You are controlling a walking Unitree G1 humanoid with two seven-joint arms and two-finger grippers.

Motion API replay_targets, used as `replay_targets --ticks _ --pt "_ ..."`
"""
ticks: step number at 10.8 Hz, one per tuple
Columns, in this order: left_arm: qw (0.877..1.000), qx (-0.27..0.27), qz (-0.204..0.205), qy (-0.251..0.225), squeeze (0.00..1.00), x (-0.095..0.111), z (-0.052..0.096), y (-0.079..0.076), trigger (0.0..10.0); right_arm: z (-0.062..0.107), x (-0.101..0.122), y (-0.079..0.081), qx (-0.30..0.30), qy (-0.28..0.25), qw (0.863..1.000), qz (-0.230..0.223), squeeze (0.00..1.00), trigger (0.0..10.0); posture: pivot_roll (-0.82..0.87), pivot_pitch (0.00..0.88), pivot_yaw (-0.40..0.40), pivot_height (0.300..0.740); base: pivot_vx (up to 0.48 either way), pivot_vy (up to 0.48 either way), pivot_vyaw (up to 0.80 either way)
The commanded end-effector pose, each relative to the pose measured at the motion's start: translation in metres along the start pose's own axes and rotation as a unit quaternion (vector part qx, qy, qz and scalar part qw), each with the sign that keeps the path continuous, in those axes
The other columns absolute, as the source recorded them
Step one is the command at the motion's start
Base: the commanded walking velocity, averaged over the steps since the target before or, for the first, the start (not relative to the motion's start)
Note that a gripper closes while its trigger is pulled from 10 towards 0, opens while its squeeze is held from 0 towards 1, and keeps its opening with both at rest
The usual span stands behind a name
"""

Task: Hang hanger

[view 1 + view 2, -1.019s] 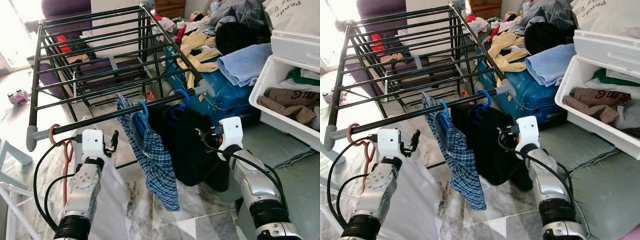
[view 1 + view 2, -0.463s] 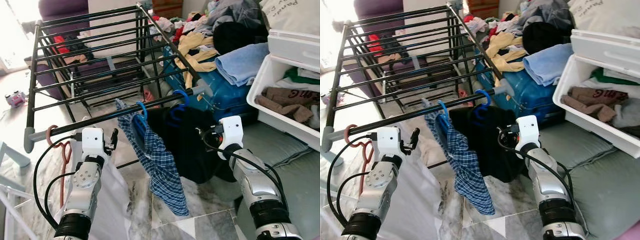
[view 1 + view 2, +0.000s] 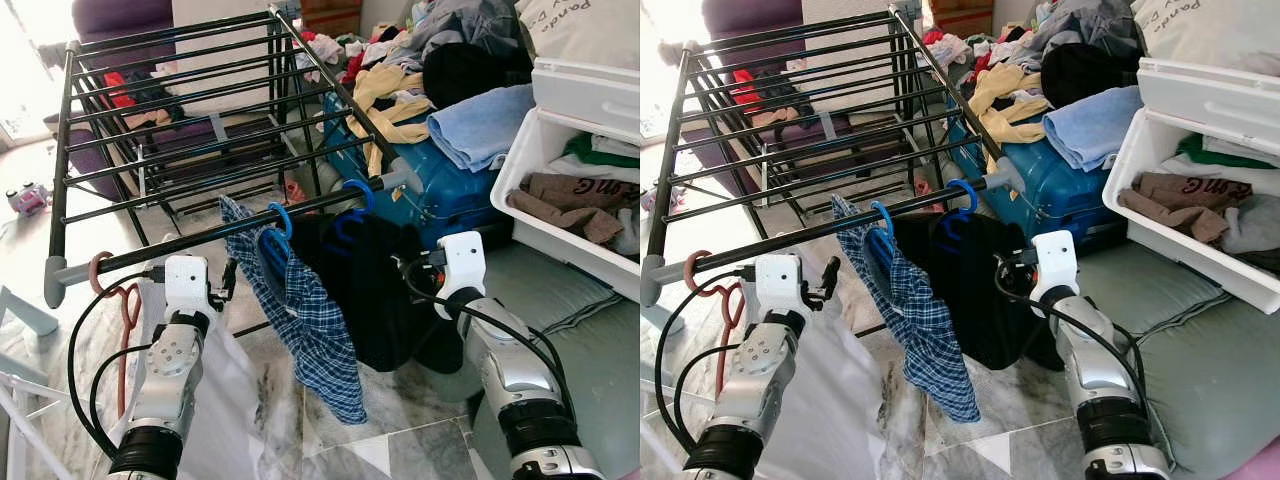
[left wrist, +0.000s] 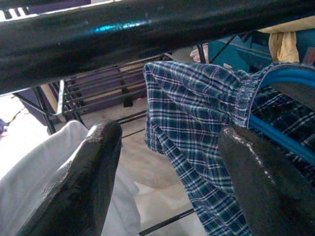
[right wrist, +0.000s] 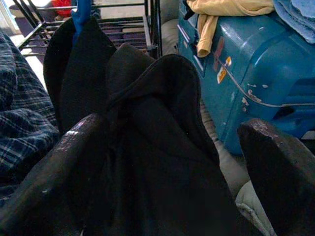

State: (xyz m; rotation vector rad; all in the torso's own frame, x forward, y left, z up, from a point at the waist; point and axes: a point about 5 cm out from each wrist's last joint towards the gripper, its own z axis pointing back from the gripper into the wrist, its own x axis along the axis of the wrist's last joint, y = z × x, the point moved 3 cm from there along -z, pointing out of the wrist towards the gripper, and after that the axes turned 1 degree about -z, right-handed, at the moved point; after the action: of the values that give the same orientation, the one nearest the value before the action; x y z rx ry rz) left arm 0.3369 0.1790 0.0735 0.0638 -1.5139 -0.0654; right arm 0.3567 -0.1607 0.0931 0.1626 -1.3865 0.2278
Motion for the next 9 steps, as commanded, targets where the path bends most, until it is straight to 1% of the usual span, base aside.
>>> replay_targets --ticks 1,6,9 --pt "1.000 0.004 -0.005 -0.003 0.00 0.0035 -0.0038 0.0016 10.0 -0.0035 0.0070 0.0054 0.010 -0.009 1.000 0.001 0.00 10.0 -0.14 0.000 0.076 0.740 -0.285 0.000 0.00" --pt "1.000 0.005 -0.005 -0.008 0.00 0.0069 -0.0062 0.0021 10.0 -0.0058 0.0102 0.0057 0.011 -0.013 1.000 0.002 0.00 10.0 -0.13 0.000 0.073 0.740 -0.288 0.000 0.00" --pt "1.000 0.006 -0.006 -0.008 0.00 0.0078 -0.0074 0.0028 10.0 -0.0066 0.0108 0.0089 0.017 -0.015 1.000 0.003 0.00 10.0 -0.13 0.000 0.074 0.740 -0.285 0.000 0.00"
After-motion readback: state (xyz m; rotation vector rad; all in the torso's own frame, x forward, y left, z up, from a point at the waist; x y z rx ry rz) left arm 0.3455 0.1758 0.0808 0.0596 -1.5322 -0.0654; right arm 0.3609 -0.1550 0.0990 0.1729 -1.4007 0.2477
